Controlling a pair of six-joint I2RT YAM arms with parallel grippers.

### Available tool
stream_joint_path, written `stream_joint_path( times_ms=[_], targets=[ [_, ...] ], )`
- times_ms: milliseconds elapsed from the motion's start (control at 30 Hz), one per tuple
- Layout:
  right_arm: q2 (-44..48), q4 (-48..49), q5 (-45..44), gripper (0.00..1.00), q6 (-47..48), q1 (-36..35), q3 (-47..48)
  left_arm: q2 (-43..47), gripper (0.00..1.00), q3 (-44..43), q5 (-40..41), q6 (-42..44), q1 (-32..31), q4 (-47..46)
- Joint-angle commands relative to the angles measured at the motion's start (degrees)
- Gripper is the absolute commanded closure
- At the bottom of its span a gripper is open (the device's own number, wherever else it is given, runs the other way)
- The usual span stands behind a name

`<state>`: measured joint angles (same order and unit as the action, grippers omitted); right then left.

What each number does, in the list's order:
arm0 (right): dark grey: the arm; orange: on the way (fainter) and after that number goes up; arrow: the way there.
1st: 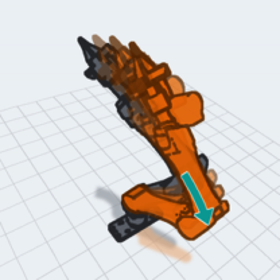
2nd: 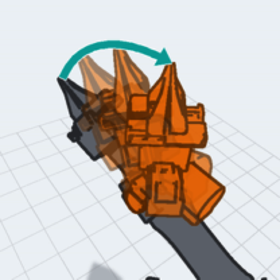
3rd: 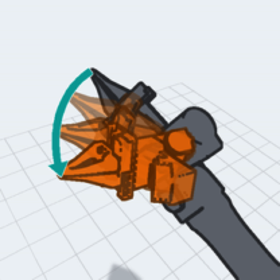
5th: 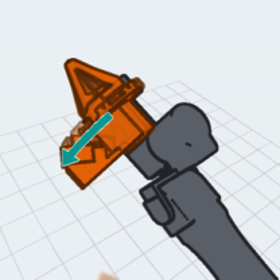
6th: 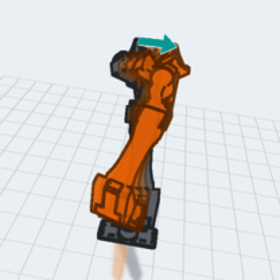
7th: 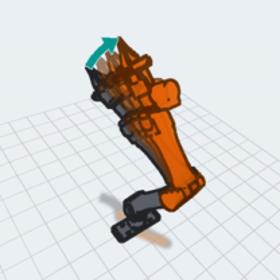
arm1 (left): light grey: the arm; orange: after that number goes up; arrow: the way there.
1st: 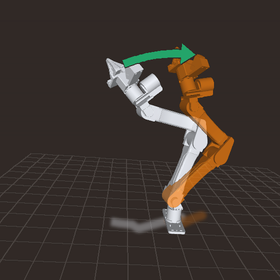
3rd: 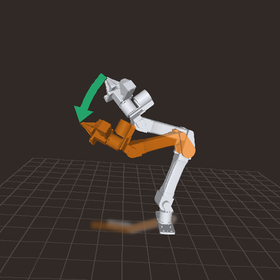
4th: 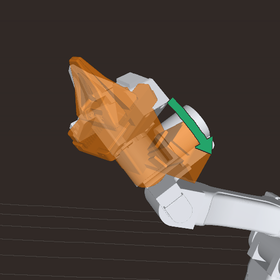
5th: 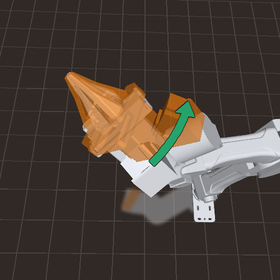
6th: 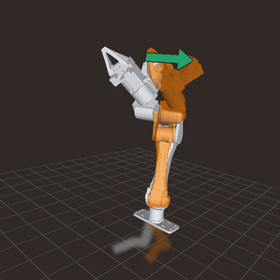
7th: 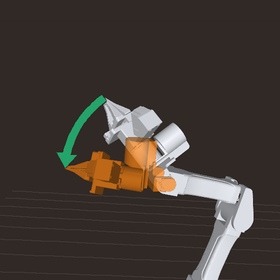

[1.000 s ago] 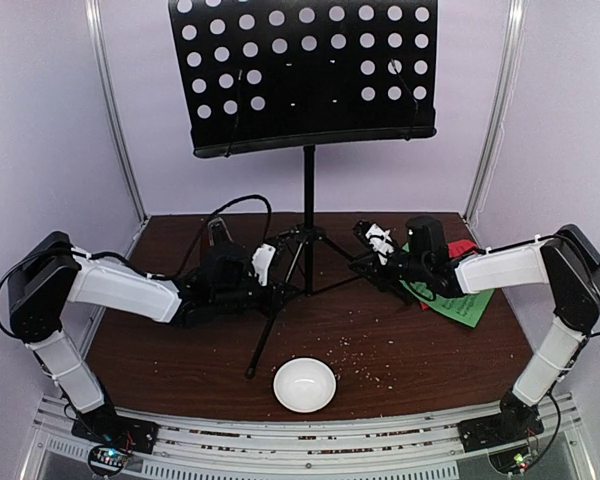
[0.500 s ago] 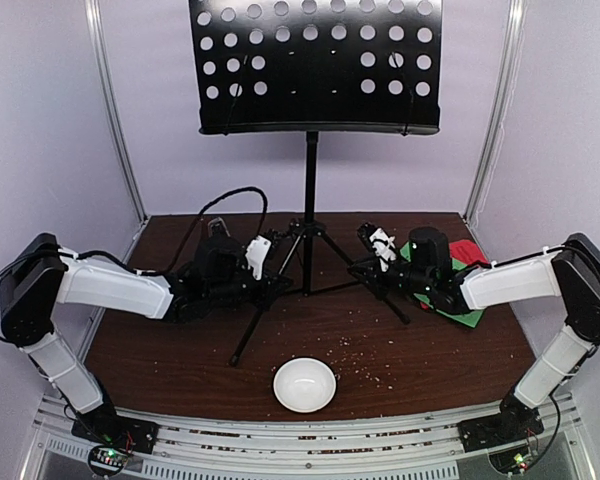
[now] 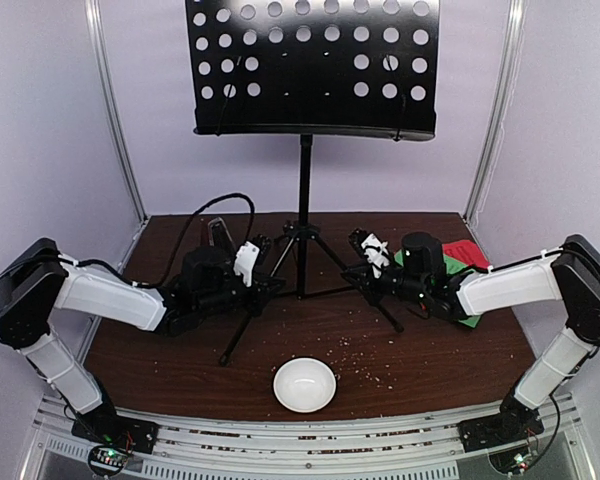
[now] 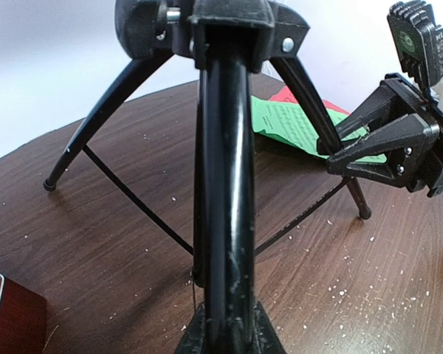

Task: Pack up the instrument practice props

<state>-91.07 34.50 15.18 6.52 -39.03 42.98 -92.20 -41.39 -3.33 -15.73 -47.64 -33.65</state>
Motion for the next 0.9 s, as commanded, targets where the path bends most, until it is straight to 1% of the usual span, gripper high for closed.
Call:
stream_joint_path(
  times_ms=[0,33,67,133,233,300,367,433,567,700,800,867],
  targets=[
    [1.34,10.50,1.32,1.00,-3.21,-1.58,0.06,-1.22,1.00,1.66,-5.35,2.57,-0.88,-14.65],
    [1.33,11.03,1.41,0.97,-3.70,-1.58,-0.42,-1.37,1.00,2.31,-5.44,3.01,-0.88,-15.54],
    [1.40,11.50,1.43,0.91,-4.28,-1.62,-0.89,-1.46,1.00,3.05,-5.52,3.66,-0.92,-16.42],
    [1.55,11.85,1.50,0.77,-5.53,-1.59,-1.42,-1.54,1.00,4.53,-5.33,4.78,-0.88,-17.63],
    [1.67,10.38,1.61,0.57,-6.76,-1.61,-1.32,-1.73,1.00,5.60,-5.74,6.58,-0.90,-16.98],
    [2.02,10.14,2.19,0.49,-7.61,-1.54,-1.09,-1.98,1.00,5.61,-6.80,7.38,-0.87,-15.73],
    [2.64,11.17,3.39,0.43,-9.18,-1.33,-0.69,-2.05,1.00,5.82,-7.71,7.58,-0.89,-15.44],
    [3.20,12.67,5.11,0.39,-11.56,-1.00,0.46,-2.06,1.00,6.20,-8.14,7.46,-0.88,-15.93],
    [2.76,18.26,9.11,0.37,-17.88,-0.21,4.25,-1.88,1.00,6.67,-8.21,6.89,-0.90,-17.15],
    [-0.27,22.49,11.97,0.37,-22.80,-0.11,9.76,-2.14,1.00,6.74,-8.42,6.46,-0.83,-18.36],
    [-3.61,24.49,13.80,0.39,-25.74,-0.09,14.03,-2.28,1.00,6.82,-8.76,6.09,-0.90,-19.50],
    [-5.37,27.45,15.04,0.40,-28.25,-0.09,15.98,-2.37,1.00,6.83,-8.68,5.78,-0.86,-20.19]
  ],
)
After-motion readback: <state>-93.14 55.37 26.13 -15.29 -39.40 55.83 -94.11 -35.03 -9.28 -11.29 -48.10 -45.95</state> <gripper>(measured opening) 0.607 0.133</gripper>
